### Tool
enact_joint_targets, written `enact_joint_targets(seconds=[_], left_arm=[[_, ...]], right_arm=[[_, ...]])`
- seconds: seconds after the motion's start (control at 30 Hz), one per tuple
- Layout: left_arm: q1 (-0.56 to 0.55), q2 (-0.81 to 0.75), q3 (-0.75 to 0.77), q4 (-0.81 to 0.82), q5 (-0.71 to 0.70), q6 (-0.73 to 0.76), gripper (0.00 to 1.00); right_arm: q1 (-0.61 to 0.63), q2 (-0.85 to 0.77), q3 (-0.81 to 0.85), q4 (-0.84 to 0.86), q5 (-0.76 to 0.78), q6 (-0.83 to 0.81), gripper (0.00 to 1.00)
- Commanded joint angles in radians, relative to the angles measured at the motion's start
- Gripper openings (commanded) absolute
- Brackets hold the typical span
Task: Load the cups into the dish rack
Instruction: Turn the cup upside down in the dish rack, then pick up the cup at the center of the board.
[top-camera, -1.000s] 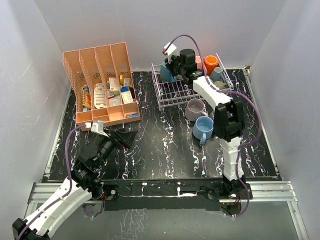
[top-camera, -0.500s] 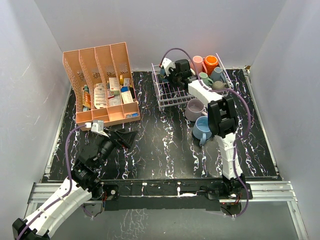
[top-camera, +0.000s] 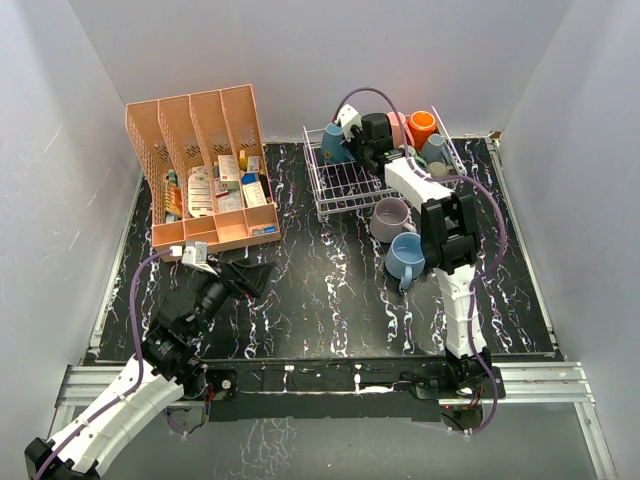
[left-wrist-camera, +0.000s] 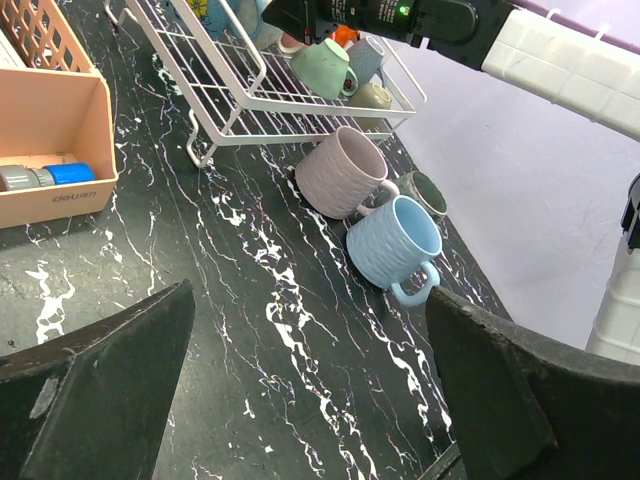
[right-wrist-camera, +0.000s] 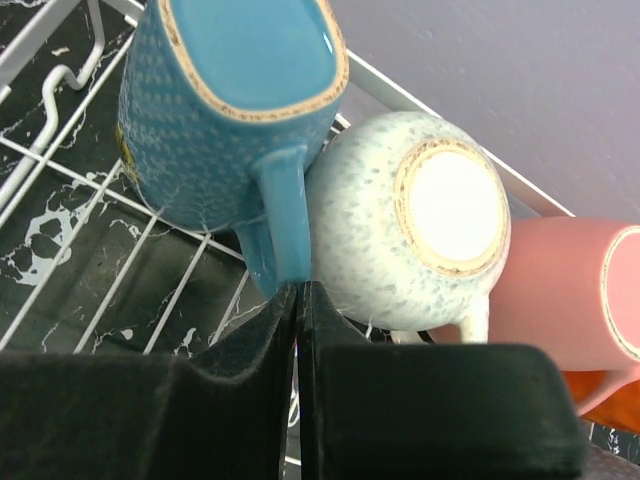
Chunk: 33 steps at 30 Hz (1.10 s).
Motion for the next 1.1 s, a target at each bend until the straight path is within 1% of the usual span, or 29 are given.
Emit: enact_joint_targets(seconds=[0.0,0.17,0.43,0.7,0.87,1.07], left_arm=[[0.006,0.002,0.040,0.011,0.018,-0.009,0.97],[0.006,0.002,0.043,0.010,0.022,-0.014,0.97],[0.006,-0.009,0.042,-0.002,0.021,-0.035,0.97],[0.006,0.000,0.010,0.075,0.052,-0.090,0.97],[0.006,0.072,0.009,0.145,0.107,-0.124,0.97],[0.006,0.183,0.034,0.217,0.174,-0.139,0.97]], right_arm=[[-0.004,-0.087,-0.044,0.061,-0.074,-0.010,0.08],[-0.004,-0.204,-0.164,0.054,-0.192,0.009,0.08],[-0.017,-0.410,-0.349,0.054,-0.342,0.115,0.08],[-0.052,-0.635,-0.518,0.041,-0.478,0.169,0.11],[-0.108,-0.723,-0.538,-0.070,-0.600,0.192,0.13],[-0.206,-0.825,-0.630,-0.105,-0.715,0.228,0.16]])
